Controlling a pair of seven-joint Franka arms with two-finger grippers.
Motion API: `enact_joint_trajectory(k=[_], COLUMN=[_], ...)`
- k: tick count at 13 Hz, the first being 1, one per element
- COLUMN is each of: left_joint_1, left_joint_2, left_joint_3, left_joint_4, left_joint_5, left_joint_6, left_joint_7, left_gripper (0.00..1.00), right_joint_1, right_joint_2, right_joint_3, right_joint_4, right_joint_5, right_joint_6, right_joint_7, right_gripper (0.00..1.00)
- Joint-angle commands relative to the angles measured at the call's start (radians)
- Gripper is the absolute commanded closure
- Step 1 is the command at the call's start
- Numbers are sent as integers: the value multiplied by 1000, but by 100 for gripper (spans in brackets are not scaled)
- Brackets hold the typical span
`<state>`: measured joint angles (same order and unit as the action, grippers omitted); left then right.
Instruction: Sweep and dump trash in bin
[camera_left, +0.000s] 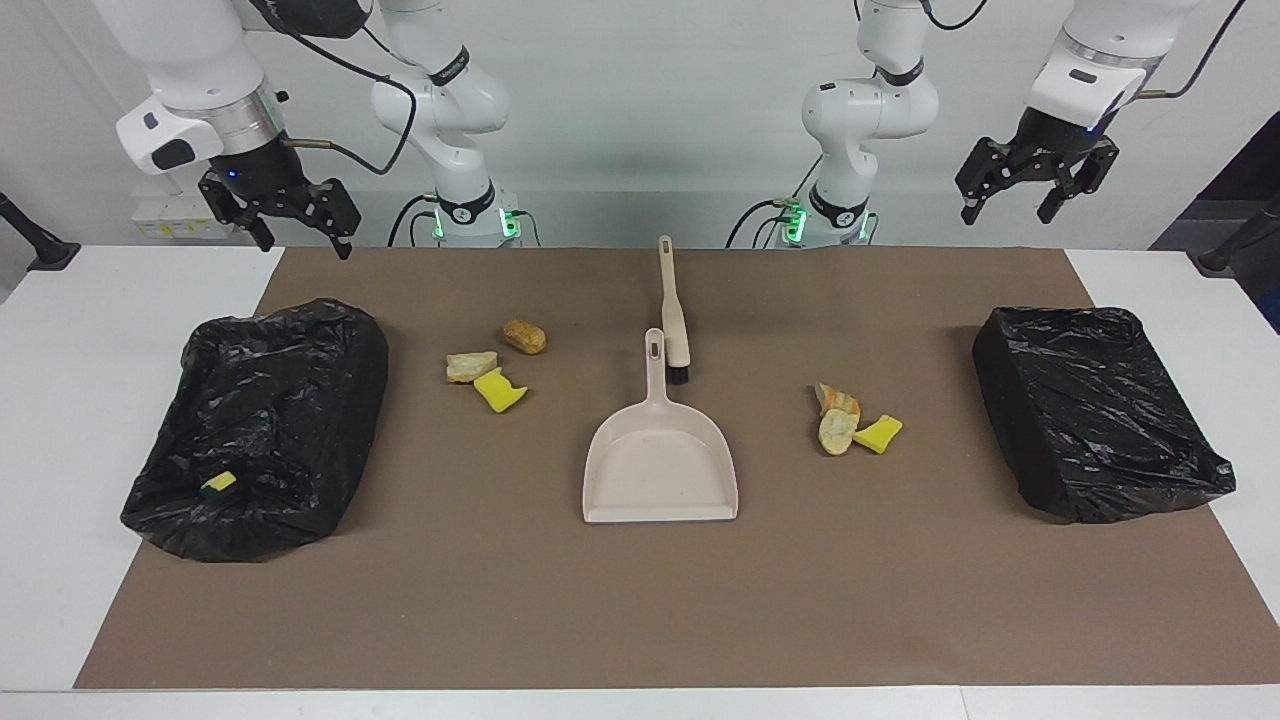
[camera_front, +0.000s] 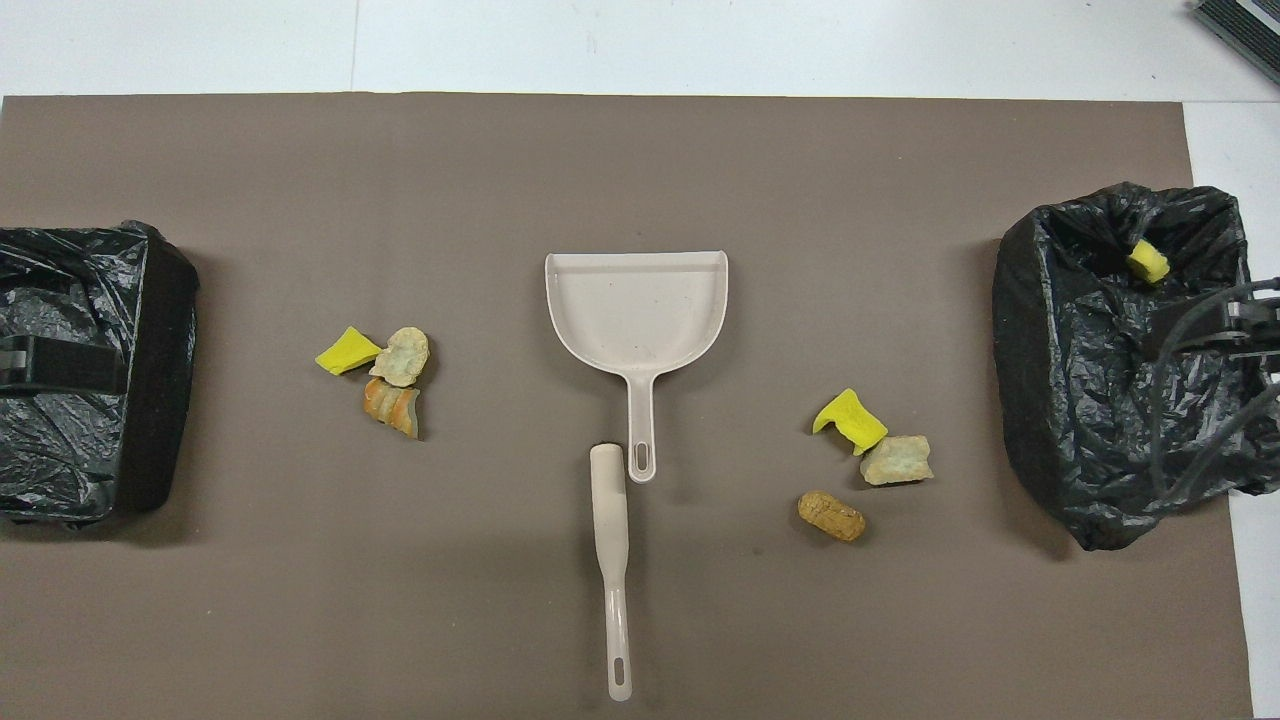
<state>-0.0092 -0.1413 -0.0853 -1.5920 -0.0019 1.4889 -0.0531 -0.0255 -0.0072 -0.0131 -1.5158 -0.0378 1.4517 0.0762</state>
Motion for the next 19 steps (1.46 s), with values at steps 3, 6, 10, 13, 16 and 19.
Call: enact_joint_trajectory(k=[3, 6, 10, 13, 16, 19], left_joint_1=[-44, -37, -26, -23, -26, -38], left_joint_2=[-9, -9, -6, -6, -6, -20], left_joint_3=[42, 42, 44, 47, 47, 42], left_joint_4=[-3, -3, 0, 1, 1, -19], left_joint_5=[8, 8, 8, 10, 10, 8], left_joint_6=[-16, -12, -15, -13, -13, -36], left_joint_7=[-2, 2, 2, 1, -1, -4], left_gripper=[0, 0, 0, 0, 0, 0], right_joint_1=[-5, -2, -2, -4, -4, -2], right_joint_2=[-16, -17, -17, -17, -17, -17], right_joint_3=[2, 5, 7, 7, 7, 7], right_joint_4=[-6, -6, -6, -7, -6, -6], right_joint_5=[22, 22, 22, 22, 22, 22], right_joint_6=[-4, -4, -4, -4, -4, -4], right_joint_7=[2, 2, 0, 2, 2, 2], right_gripper=[0, 0, 0, 0, 0, 0])
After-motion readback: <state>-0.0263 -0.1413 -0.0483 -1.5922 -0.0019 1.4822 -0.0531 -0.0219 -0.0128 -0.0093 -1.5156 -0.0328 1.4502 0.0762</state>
